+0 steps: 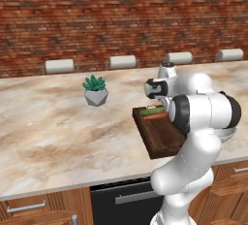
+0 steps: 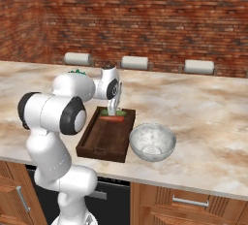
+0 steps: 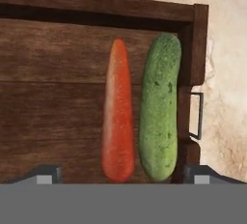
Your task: Place the two vegetables and bowl onto the tray for setting up a vegetable dip station.
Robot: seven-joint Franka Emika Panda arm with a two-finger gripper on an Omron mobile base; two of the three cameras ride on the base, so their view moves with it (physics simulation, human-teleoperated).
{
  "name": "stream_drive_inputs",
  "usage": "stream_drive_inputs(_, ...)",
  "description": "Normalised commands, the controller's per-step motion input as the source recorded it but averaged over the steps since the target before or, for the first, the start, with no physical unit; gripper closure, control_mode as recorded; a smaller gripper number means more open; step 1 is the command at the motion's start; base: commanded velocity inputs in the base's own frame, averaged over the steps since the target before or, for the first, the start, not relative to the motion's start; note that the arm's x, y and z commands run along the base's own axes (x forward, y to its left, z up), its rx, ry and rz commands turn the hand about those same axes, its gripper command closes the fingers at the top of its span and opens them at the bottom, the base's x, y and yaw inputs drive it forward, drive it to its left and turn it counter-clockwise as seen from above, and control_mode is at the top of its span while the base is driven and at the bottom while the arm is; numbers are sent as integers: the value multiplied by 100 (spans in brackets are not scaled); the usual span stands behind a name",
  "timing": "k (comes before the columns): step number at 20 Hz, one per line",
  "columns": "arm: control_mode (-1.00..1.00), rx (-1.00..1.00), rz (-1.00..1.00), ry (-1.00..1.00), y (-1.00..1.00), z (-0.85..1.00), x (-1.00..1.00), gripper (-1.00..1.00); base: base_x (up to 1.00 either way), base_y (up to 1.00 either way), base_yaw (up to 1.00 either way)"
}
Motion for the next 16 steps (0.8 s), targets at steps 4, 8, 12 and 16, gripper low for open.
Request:
stream_drive_inputs(4,-100,0,-8,0,-1,49,-19,-100,0,0,0)
stream_drive_inputs(8,-100,0,-18,0,-3,45,-25,-100,0,0,0)
stream_drive_inputs(12,-100,0,-26,0,-5,26,-42,-100,0,0,0)
stream_drive_inputs(16,-100,0,-32,0,-18,14,-50,-100,0,0,0)
